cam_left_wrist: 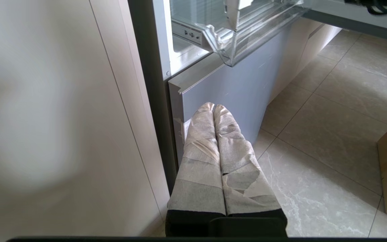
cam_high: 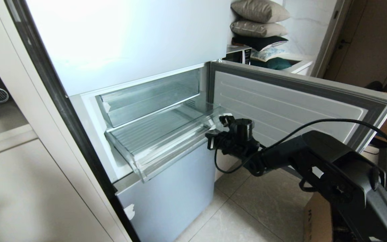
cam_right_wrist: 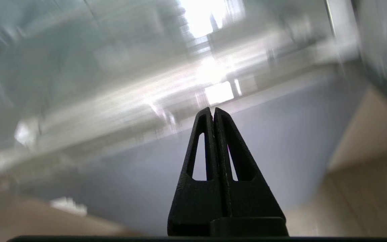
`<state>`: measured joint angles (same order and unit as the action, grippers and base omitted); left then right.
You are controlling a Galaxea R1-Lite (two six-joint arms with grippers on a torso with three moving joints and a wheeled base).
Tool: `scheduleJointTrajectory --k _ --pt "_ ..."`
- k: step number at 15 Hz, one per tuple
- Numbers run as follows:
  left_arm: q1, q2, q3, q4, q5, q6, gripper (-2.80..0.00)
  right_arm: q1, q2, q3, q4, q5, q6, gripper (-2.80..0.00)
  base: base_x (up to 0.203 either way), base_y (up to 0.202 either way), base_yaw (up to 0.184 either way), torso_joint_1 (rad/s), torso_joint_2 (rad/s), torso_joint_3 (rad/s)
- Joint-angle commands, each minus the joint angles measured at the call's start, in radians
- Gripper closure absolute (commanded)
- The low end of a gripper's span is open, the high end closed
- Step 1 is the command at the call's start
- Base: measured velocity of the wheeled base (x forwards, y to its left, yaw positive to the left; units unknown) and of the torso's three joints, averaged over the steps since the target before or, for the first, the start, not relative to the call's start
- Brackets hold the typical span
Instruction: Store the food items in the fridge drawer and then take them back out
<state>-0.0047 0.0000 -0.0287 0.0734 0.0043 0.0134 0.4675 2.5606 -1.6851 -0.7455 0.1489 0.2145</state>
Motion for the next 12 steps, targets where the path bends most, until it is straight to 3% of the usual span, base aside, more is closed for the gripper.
scheduleJointTrajectory --k 1,8,12 --pt "0.0 0.0 0.0 0.0 0.0 0.0 0.0 0.013 -0.143 0.198 -0.006 -0.007 0.003 0.0 0.0 0.0 0.0 0.0 0.0 0.0" --pt "0.0 0.0 0.001 0.0 0.0 0.0 0.0 0.054 -0.93 0.889 0.046 -0.006 0.047 0.0 0.0 0.0 0.0 0.0 0.0 0.0" --pt "0.0 0.0 0.0 0.0 0.0 0.0 0.0 0.055 -1.459 1.08 0.294 -0.023 0.061 0.0 0.0 0.0 0.0 0.0 0.0 0.0"
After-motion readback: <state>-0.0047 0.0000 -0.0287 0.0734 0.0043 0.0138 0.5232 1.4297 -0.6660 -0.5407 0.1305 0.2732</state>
